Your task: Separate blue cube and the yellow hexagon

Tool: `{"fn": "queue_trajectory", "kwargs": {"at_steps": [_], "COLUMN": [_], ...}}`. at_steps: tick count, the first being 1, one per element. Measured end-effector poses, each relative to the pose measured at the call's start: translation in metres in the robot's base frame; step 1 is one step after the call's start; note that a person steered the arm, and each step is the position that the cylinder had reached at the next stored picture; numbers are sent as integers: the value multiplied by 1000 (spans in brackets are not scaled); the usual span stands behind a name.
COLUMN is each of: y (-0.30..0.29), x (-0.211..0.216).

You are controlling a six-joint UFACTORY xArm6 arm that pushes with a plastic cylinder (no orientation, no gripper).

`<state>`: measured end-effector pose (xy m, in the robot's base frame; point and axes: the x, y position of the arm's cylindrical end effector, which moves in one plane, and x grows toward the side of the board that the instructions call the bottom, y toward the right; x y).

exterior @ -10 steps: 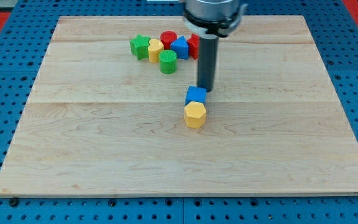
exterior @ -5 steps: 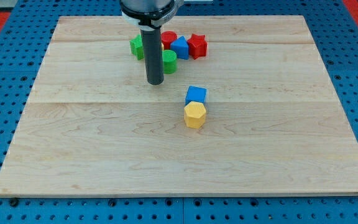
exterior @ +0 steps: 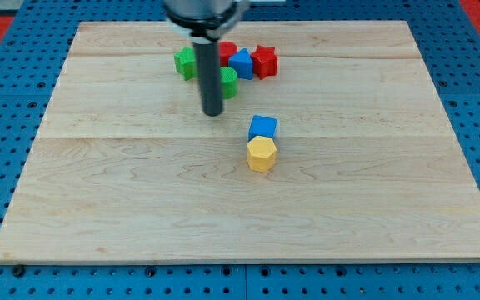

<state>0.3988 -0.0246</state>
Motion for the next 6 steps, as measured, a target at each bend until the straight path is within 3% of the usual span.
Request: {"fn": "queue_trajectory", "kwargs": {"at_steps": [2,3,4,5,6], "y": [68,78,92,131,129], "x": [57,47,5,10,45]}}
